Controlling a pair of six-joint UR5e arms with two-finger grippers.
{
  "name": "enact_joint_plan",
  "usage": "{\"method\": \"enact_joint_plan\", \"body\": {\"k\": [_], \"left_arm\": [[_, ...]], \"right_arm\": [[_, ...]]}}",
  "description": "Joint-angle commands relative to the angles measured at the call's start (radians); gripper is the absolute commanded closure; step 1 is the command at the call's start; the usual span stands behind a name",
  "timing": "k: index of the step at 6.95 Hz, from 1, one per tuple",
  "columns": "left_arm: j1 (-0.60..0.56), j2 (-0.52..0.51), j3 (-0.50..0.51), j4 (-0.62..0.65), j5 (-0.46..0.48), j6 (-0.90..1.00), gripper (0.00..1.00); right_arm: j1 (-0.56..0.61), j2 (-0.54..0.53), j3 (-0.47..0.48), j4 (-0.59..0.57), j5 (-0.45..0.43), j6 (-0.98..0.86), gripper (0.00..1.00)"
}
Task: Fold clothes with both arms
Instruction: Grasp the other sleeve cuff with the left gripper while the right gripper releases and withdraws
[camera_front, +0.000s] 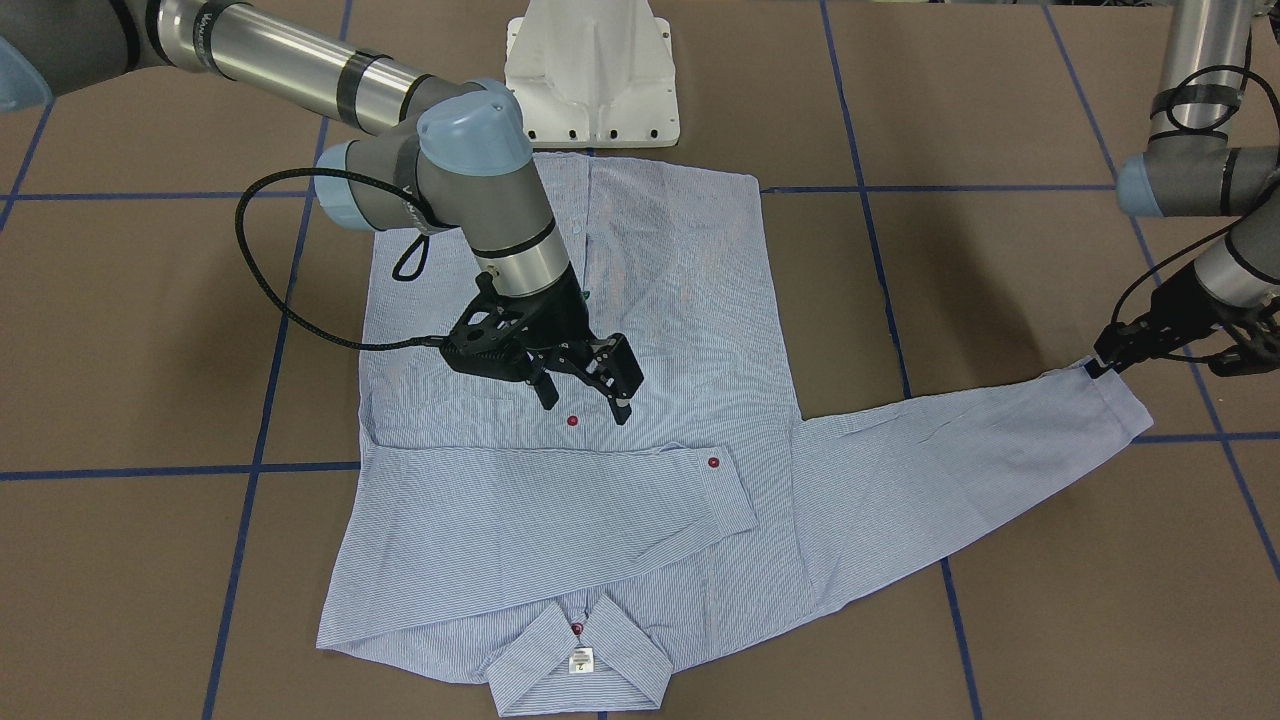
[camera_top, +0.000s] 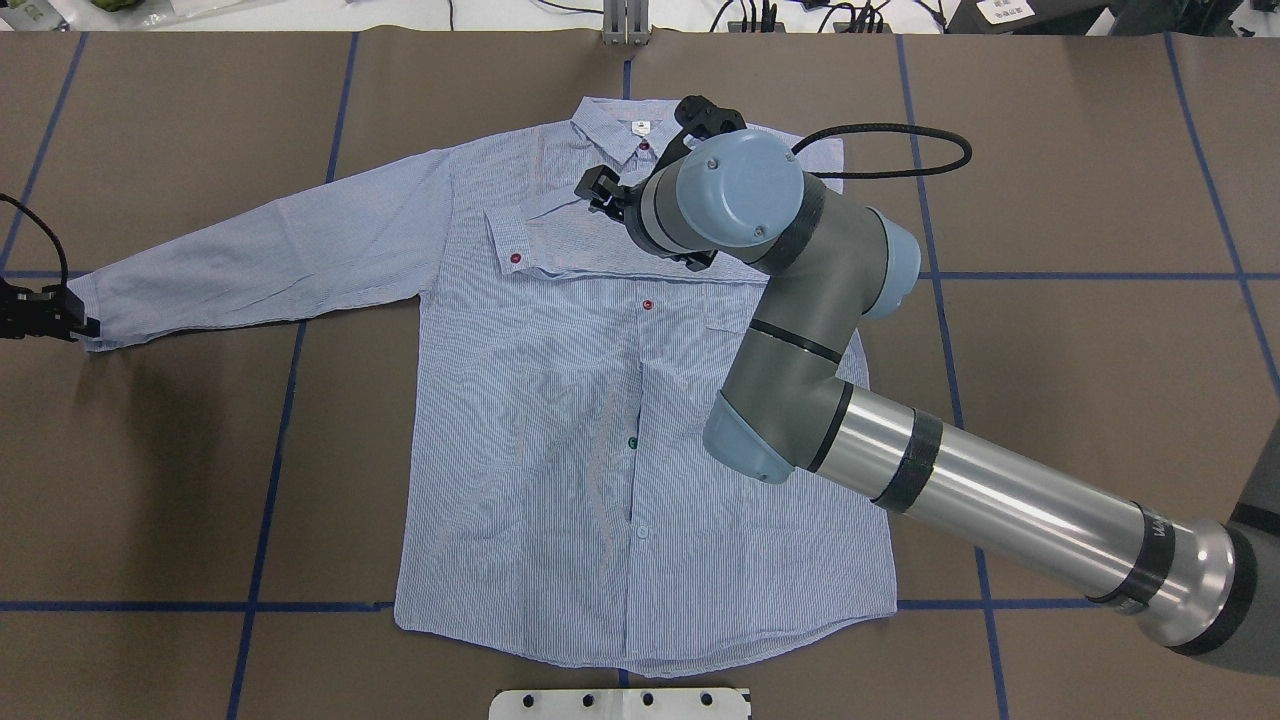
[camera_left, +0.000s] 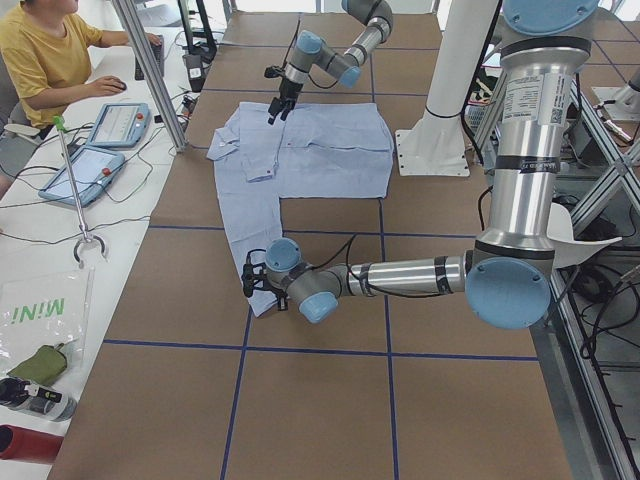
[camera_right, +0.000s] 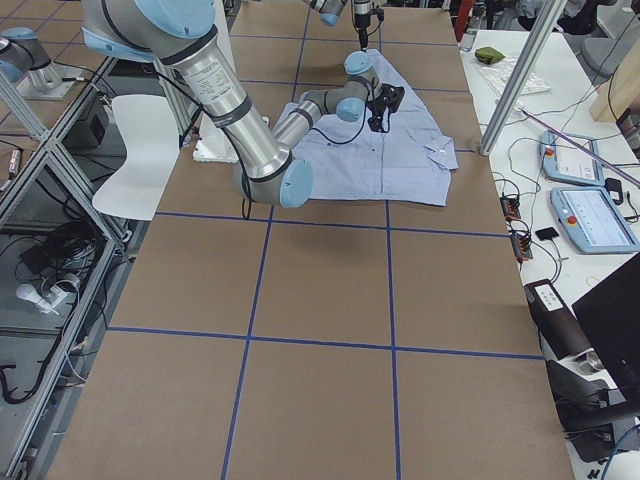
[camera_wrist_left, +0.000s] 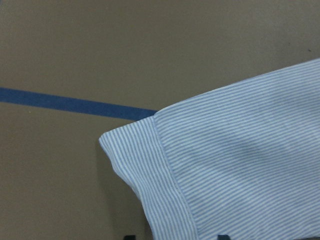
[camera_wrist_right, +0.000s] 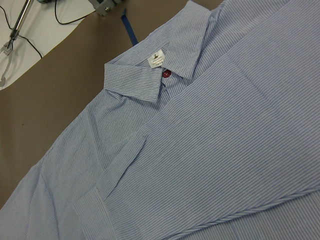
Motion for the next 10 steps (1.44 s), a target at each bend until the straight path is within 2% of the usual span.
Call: {"method": "enact_joint_plan", "body": {"k": [1,2,3,5,6,7,8,9,10], "left_arm": [[-0.002,-0.001,-0.052,0.003,-0.002,-0.004,1.0],[-0.008,0.022,-0.197,0.017,-0.006,-0.009,1.0],[-0.001,-0.01,-0.259,0.023,0.009,-0.091,1.0],[0.037,-0.205,-0.254,0.034,0.072,-0.214,1.0],[0.105,-0.32,-0.248,0.073,0.145,-0.274,1.0],[0.187,-0.444,-0.245,0.171,0.217,-0.355,1.0],[0.243,-0.543,-0.214,0.217,0.251,-0.374,1.0],[0.287,-0.661,-0.134,0.213,0.274,-0.438,1.0],[0.295,-0.75,-0.086,0.215,0.281,-0.473,1.0]], "right_arm": [[0.001,0.0,0.0,0.0,0.0,0.0,0.0],[0.009,-0.003,0.0,0.0,0.0,0.0,0.0],[0.03,-0.041,0.037,0.002,0.014,-0.002,0.0],[0.122,-0.186,0.158,0.009,0.13,-0.122,0.0],[0.142,-0.258,0.208,0.011,0.138,-0.162,0.0],[0.171,-0.32,0.239,0.011,0.15,-0.178,0.0],[0.222,-0.378,0.277,0.011,0.219,-0.236,0.0],[0.263,-0.435,0.305,0.012,0.262,-0.273,0.0],[0.274,-0.457,0.31,0.012,0.264,-0.296,0.0]]}}
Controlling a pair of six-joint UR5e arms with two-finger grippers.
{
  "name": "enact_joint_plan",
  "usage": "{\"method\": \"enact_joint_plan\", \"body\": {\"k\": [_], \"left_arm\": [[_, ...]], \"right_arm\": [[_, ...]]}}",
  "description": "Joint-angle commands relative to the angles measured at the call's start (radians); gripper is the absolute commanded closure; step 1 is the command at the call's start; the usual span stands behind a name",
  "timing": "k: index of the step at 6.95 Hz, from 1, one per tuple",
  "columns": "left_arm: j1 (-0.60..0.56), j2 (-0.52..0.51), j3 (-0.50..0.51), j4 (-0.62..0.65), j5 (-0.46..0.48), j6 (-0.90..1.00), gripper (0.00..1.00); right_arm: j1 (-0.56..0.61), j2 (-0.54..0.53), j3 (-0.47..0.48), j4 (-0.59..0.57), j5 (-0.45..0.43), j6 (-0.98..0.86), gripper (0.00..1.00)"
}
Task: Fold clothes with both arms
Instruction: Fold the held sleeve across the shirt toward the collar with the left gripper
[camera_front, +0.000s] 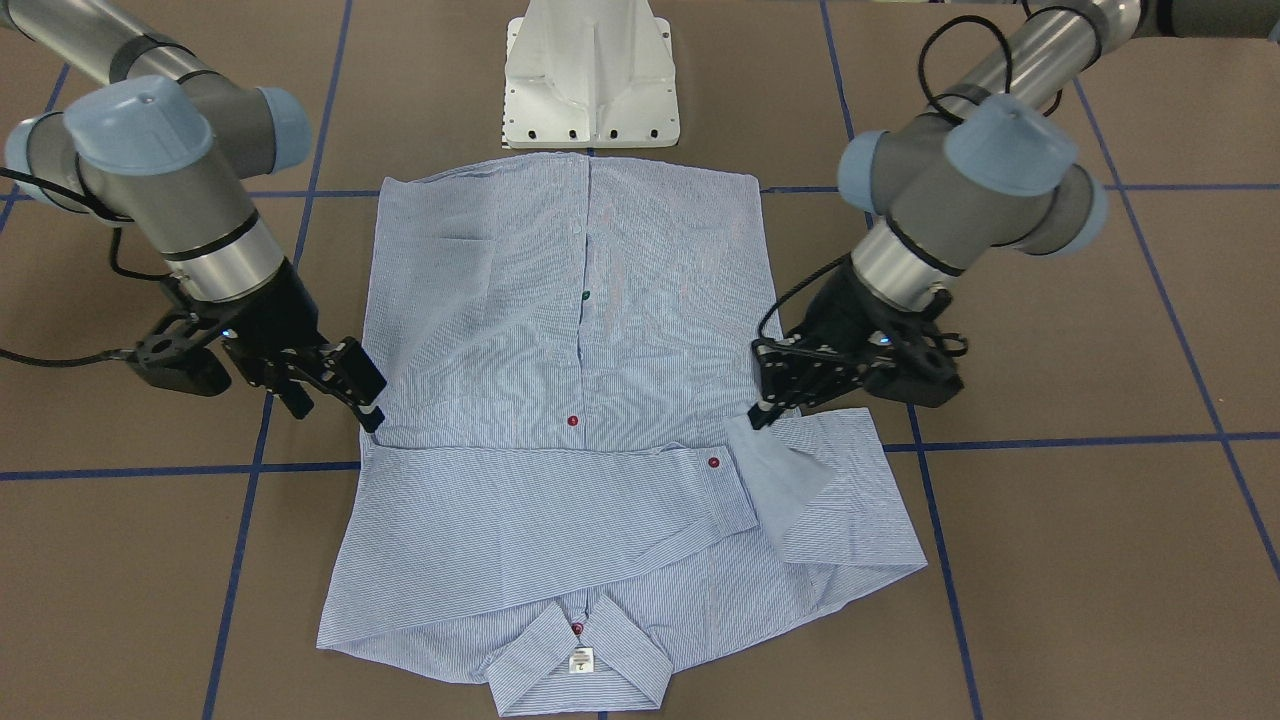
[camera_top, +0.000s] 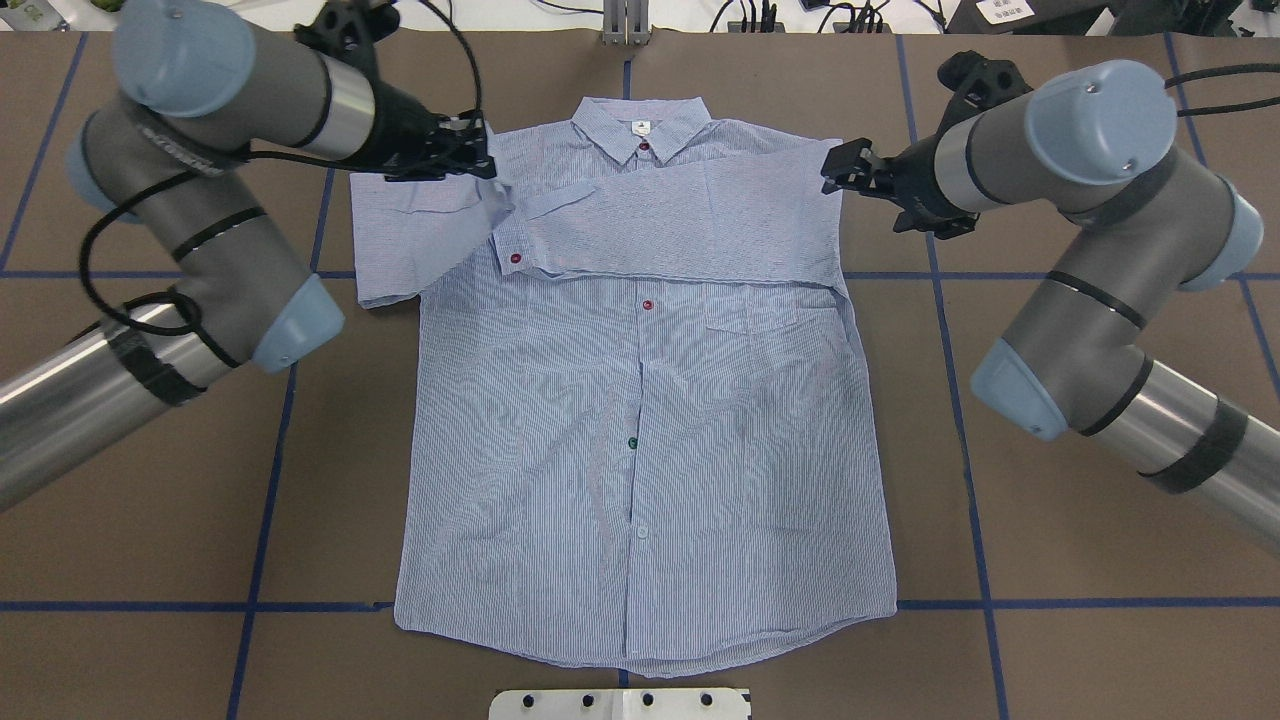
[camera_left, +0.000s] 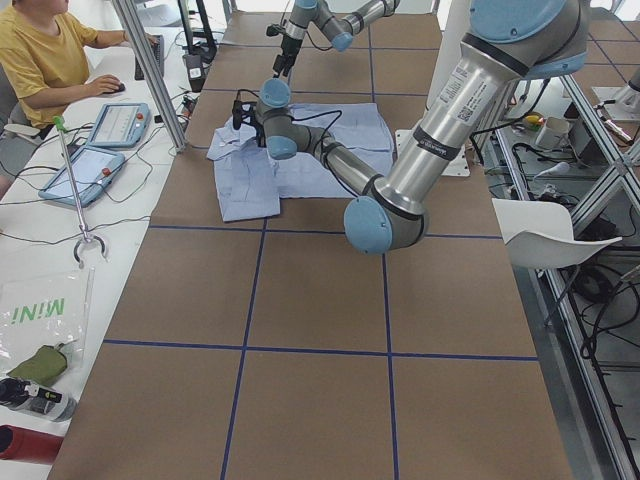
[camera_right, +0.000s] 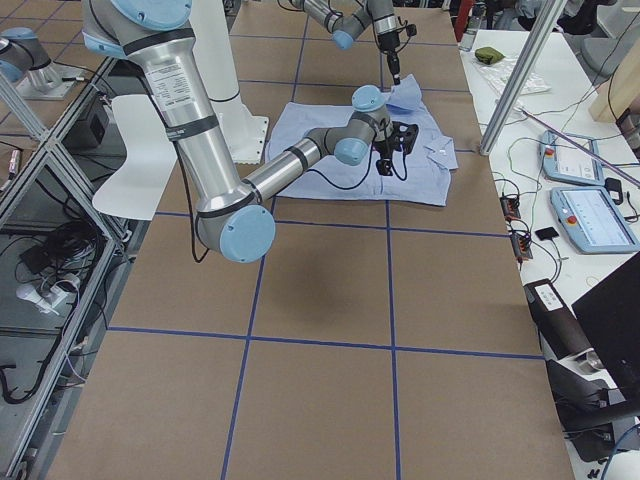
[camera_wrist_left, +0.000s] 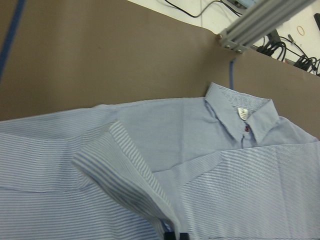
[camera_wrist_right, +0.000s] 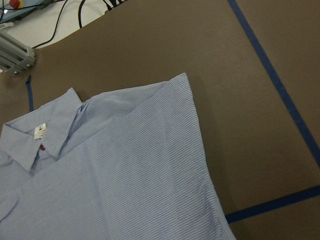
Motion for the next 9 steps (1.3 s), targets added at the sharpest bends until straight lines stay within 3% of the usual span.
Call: {"method": "enact_joint_plan", "body": {"k": [1,4,5,6,7,8,9], "left_arm": [[0.043,-0.176,0.092,0.009,0.054,-0.096,1.0],[0.161,-0.32,0.218,0.009,0.187,-0.121,1.0],[0.189,-0.322,0.225,0.006,0.213,-0.119,0.91],[0.198,-0.325,0.225,0.006,0.216,-0.119,0.67],[0.199,-0.327,0.22,0.005,0.217,-0.121,0.26],[0.199,-0.328,0.194,0.008,0.215,-0.133,0.23],[0.199,-0.316,0.106,0.052,0.206,-0.151,0.23]], "right_arm": [[0.033,-0.071,0.018,0.002,0.015,-0.051,0.0],[0.047,-0.137,0.013,0.002,0.009,-0.128,0.0],[0.049,-0.146,0.013,0.014,0.009,-0.128,0.0],[0.049,-0.151,0.013,0.025,0.009,-0.126,0.0],[0.047,-0.152,0.016,0.025,0.01,-0.125,0.0],[0.044,-0.154,0.023,0.033,0.01,-0.113,0.0],[0.035,-0.154,0.027,0.054,0.018,-0.105,0.0]]}}
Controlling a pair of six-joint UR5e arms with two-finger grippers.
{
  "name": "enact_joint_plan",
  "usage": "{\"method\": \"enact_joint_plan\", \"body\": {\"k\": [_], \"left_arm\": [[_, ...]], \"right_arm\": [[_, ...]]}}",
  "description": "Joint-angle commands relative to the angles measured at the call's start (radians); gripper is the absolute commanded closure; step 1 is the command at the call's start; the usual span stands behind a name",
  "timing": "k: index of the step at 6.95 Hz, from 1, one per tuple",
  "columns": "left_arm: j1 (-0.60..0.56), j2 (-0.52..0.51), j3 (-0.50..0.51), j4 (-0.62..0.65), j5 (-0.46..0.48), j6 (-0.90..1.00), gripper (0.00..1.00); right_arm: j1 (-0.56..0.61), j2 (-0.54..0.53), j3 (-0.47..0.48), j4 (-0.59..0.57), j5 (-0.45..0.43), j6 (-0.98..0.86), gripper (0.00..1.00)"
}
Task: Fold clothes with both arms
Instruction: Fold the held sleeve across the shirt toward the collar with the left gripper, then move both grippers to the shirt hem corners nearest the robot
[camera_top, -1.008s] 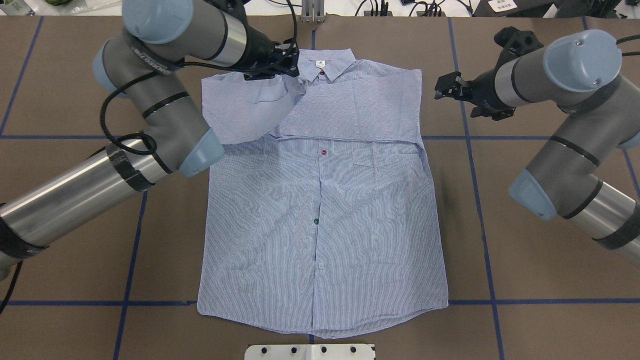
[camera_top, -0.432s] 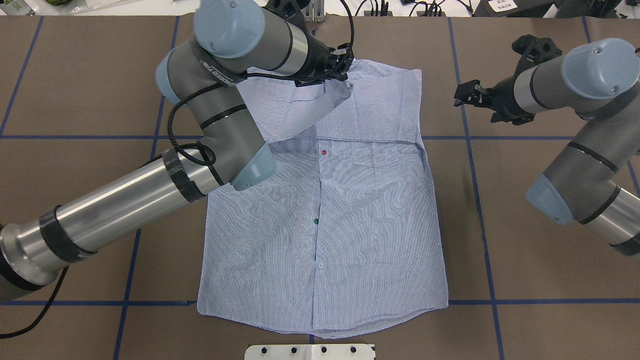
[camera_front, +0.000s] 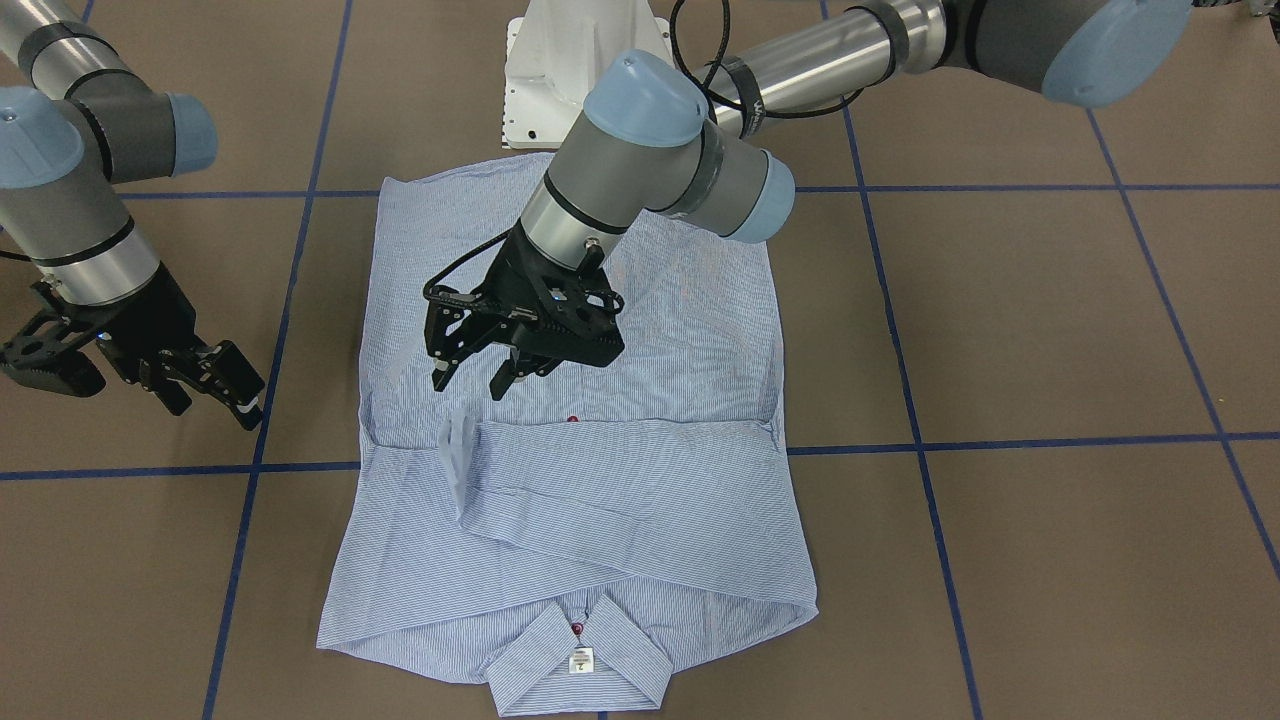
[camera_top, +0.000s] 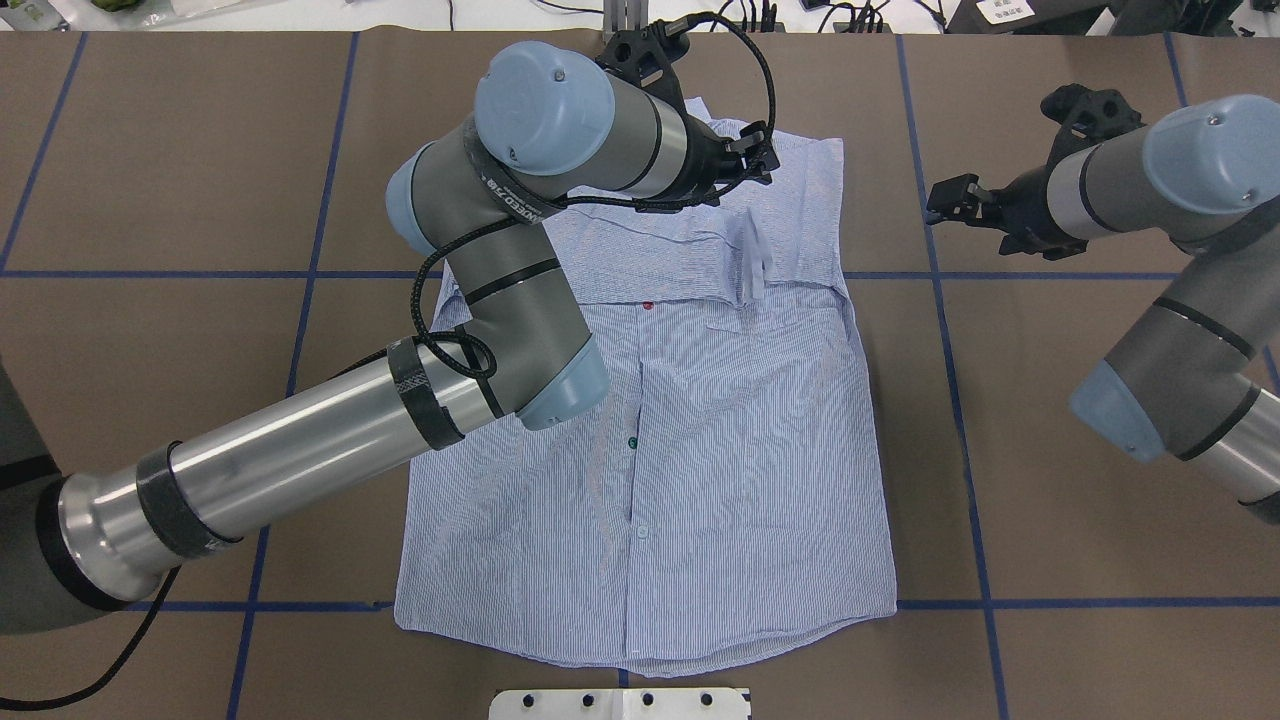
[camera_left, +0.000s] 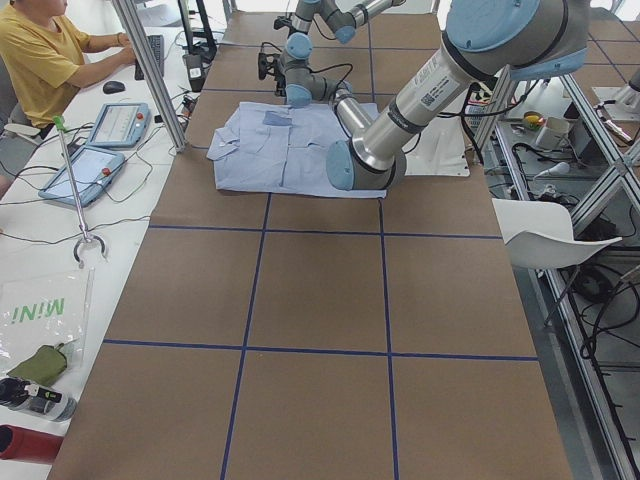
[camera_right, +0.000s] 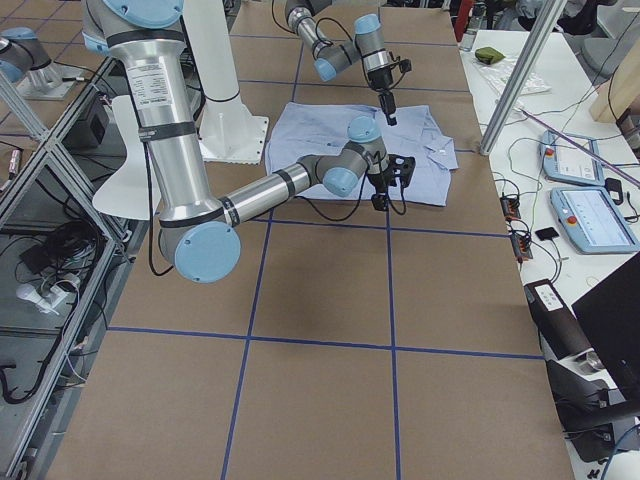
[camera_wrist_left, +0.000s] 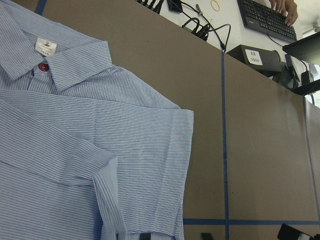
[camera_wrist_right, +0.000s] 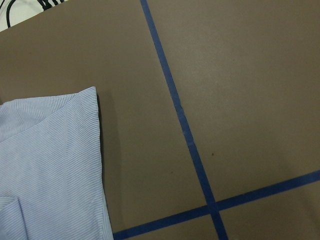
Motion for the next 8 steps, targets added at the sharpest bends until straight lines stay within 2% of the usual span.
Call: {"method": "enact_joint_plan", "body": {"k": [1,2,4,6,8], "left_arm": [[-0.001,0.07,-0.233,0.177,-0.045,-0.018,0.23],[-0.004,0.208,-0.417,0.225,-0.105,-0.015,0.23],[-0.013,0.446,-0.637,0.23,-0.108,0.001,0.27],[-0.016,0.522,-0.684,0.226,-0.137,0.016,0.27],[-0.028,0.639,-0.69,0.212,-0.217,0.06,0.27]], "right_arm": [[-0.067,0.001,0.025,0.04,-0.003,0.08,0.0],[-0.167,0.004,0.085,0.037,-0.085,0.247,0.0],[-0.334,-0.042,0.215,-0.031,-0.175,0.444,0.0],[-0.577,-0.128,0.379,-0.209,-0.35,0.56,0.01],[-0.719,-0.136,0.415,-0.313,-0.463,0.635,0.01]]}}
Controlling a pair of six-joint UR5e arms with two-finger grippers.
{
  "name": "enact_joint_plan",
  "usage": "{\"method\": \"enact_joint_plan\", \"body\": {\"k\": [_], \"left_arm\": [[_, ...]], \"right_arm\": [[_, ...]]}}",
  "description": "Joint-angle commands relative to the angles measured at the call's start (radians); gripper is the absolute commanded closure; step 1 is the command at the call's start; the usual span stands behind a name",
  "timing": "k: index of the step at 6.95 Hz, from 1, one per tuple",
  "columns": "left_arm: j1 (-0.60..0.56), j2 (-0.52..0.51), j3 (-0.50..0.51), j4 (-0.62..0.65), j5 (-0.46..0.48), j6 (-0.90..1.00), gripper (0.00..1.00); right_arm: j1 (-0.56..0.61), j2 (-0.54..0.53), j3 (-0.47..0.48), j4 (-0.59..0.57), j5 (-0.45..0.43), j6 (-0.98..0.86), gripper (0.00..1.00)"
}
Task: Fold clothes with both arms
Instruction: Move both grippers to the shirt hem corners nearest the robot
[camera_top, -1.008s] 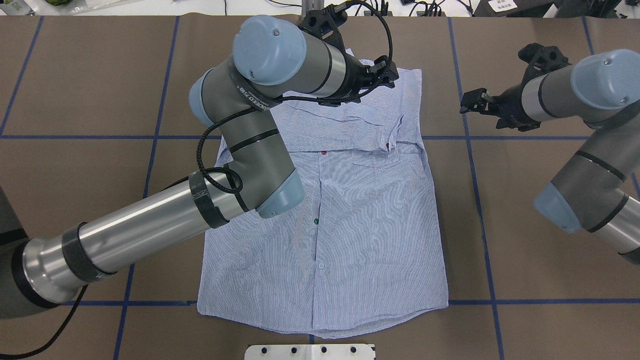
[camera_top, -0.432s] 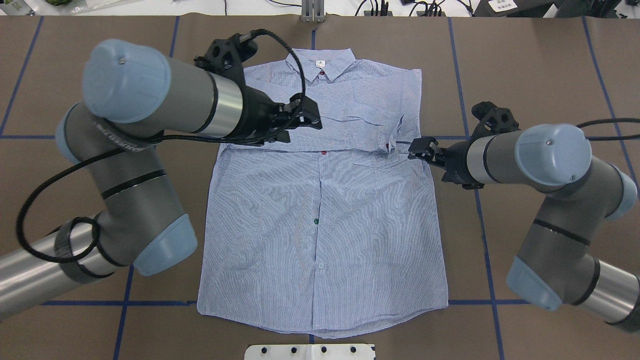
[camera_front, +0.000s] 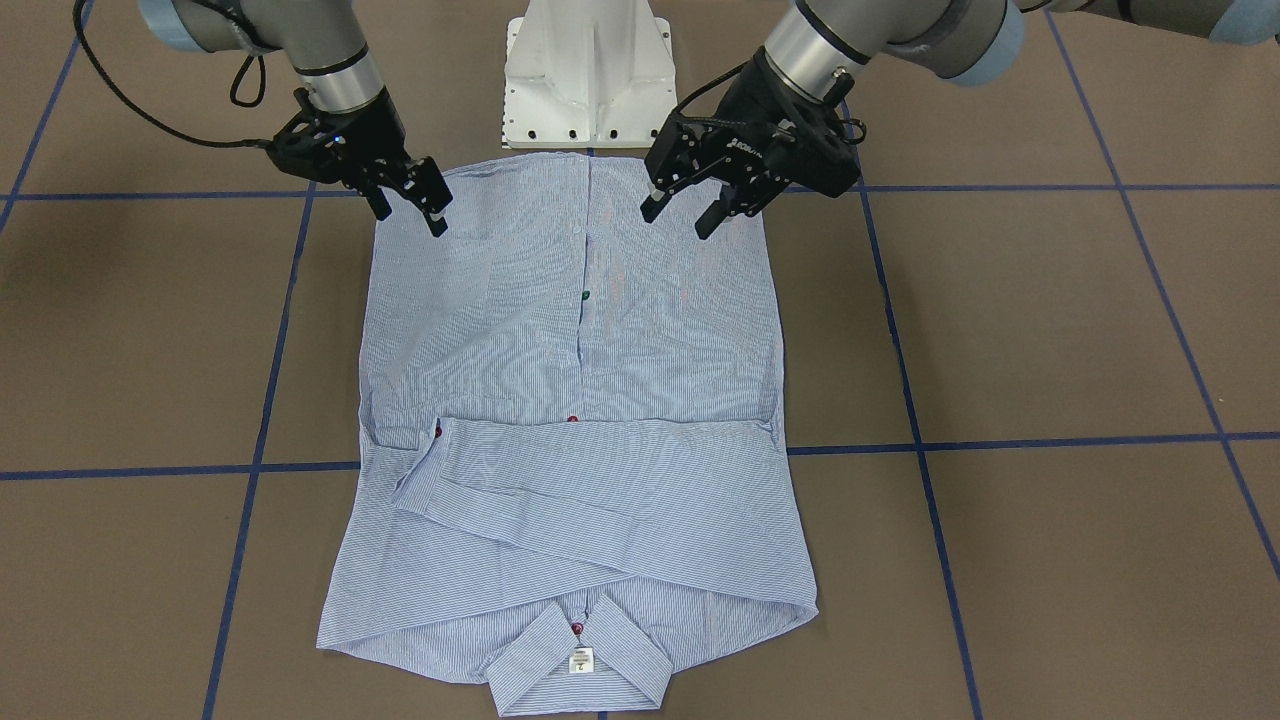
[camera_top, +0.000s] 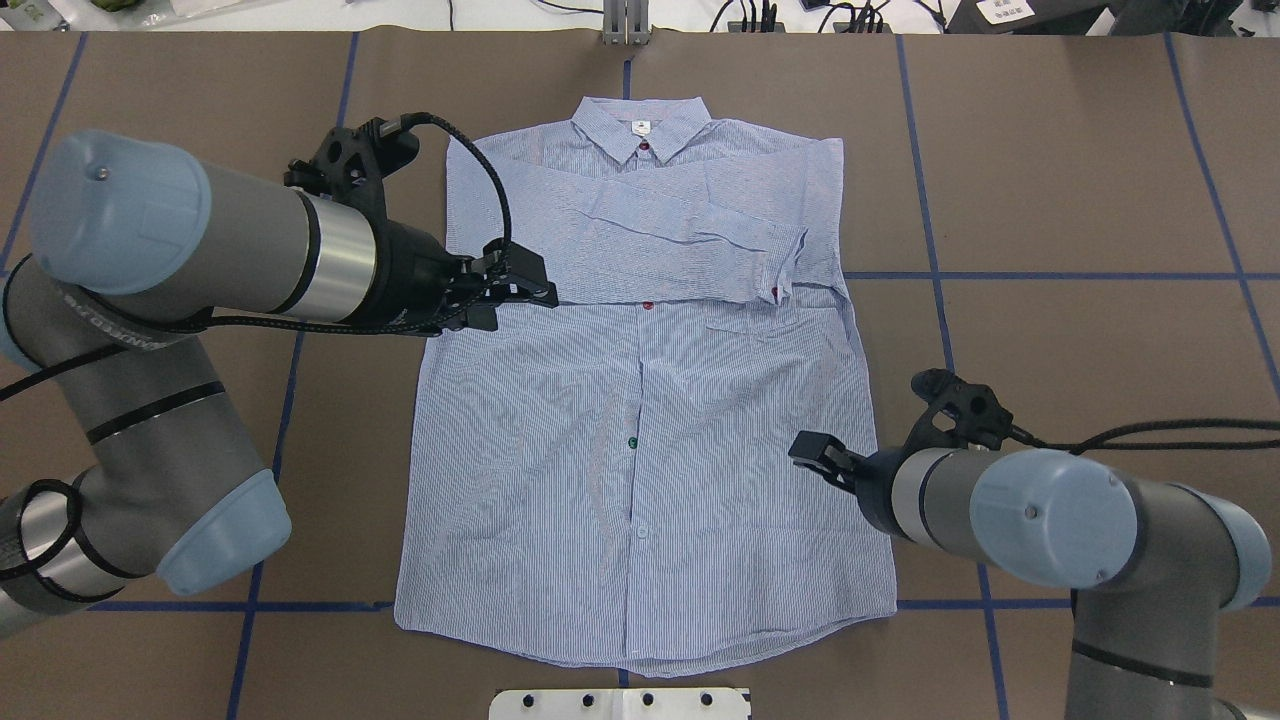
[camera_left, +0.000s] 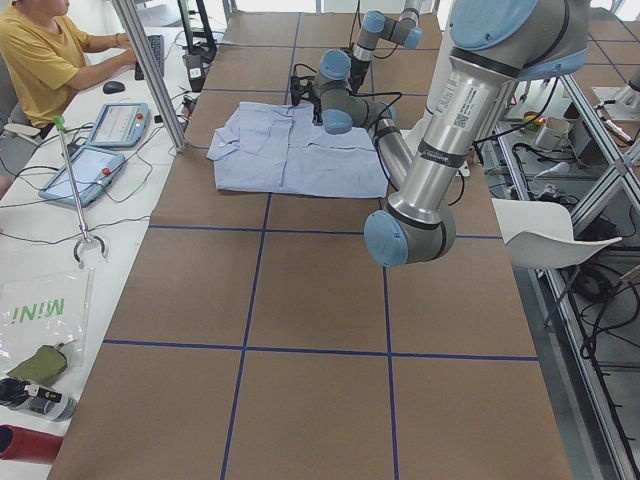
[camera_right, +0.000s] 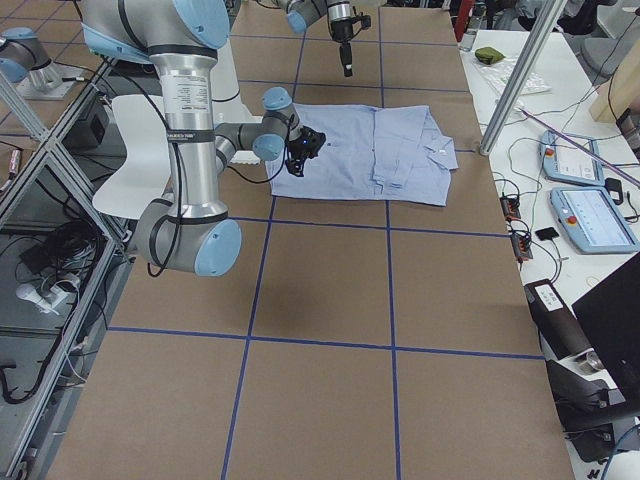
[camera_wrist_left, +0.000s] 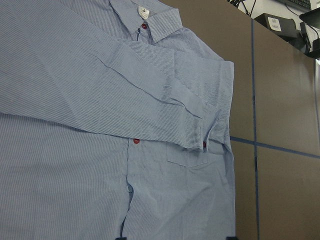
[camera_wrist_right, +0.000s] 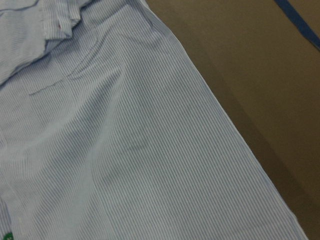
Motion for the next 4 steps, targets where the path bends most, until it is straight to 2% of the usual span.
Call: {"method": "enact_joint_plan", "body": {"k": [1,2,4], "left_arm": [[-0.008,0.078,-0.005,-0.011,-0.035,0.061,0.25],[-0.008,0.078,-0.002,-0.012,-0.036,0.06,0.24],[-0.005,0.077,0.004,-0.012,-0.036,0.06,0.23]], "right_arm": [[-0.116,-0.009,0.024,-0.119,-0.085,0.073,0.01],[-0.143,-0.008,0.024,-0.194,-0.1,0.148,0.02],[-0.177,-0.014,0.031,-0.242,-0.135,0.213,0.06]]}}
